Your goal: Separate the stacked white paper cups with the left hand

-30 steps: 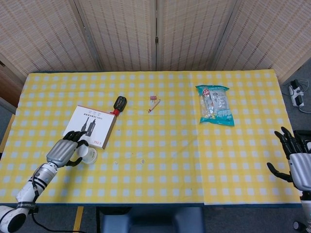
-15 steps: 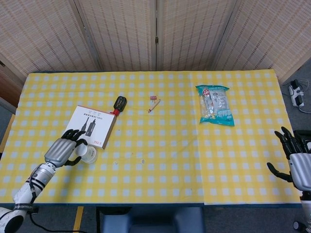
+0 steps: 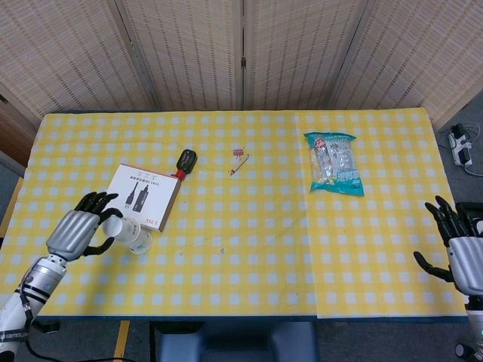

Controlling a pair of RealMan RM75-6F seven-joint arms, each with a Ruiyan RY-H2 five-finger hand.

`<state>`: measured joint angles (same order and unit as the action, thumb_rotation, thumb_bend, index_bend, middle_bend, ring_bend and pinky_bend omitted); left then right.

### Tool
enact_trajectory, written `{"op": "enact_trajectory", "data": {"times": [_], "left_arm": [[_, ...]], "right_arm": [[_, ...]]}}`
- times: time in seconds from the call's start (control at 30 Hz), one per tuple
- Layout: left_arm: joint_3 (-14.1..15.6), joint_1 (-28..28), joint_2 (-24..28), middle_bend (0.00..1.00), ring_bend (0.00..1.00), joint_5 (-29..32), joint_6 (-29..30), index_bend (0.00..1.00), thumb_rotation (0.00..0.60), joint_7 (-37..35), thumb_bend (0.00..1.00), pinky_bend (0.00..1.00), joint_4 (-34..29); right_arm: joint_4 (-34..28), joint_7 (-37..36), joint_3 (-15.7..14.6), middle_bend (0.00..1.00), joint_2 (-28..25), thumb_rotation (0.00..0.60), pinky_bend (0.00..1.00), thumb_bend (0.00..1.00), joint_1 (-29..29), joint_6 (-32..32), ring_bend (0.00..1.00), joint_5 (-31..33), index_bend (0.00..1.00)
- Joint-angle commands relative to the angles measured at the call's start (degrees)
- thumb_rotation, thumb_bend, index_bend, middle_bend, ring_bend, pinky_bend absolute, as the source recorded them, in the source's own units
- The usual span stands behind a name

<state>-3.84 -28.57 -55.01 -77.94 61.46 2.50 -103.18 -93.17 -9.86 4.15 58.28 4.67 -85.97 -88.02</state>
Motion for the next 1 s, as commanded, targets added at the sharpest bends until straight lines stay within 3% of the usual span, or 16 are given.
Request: {"op": "enact_trajectory", "data": {"times": [0.03, 0.3, 0.7, 1.0], "left_arm": [[-0.2, 1.0, 0.7, 0.12, 0.01, 0.3, 1.0, 0.41, 0.6, -0.4, 0.43, 0.0, 0.1], [0.7, 2.4, -1.4, 0.12, 0.01, 3.5, 0.2, 0.41, 0.6, 0.9, 0.43, 0.0, 4.3], [1.8, 2.0, -9.7, 0.12, 0.01, 6.0, -3.2, 0.41, 0.6, 4.0, 0.43, 0.0, 13.2], [2.0, 2.1, -12.4, 0.12, 0.01, 6.2, -3.3, 0.41, 0.6, 5.7, 0.42, 0.0, 15.4]], "right_arm": [[0.0, 0.0, 0.0, 0.03, 0.0, 0.6, 0.03, 0.3, 0.0, 0.0, 0.13, 0.0, 0.03], [-0.3, 0.5, -0.1, 0.03, 0.2, 0.6, 0.02, 0.3, 0.5, 0.5, 0.13, -0.4, 0.03], [-1.4, 1.6, -0.1, 0.03, -0.1, 0.6, 0.02, 0.3, 0.2, 0.2, 0.13, -0.1, 0.03], [-1.4, 1.8, -0.2, 0.03, 0.0, 0.6, 0.02, 0.3, 0.1, 0.3, 0.13, 0.1, 0.03]]}}
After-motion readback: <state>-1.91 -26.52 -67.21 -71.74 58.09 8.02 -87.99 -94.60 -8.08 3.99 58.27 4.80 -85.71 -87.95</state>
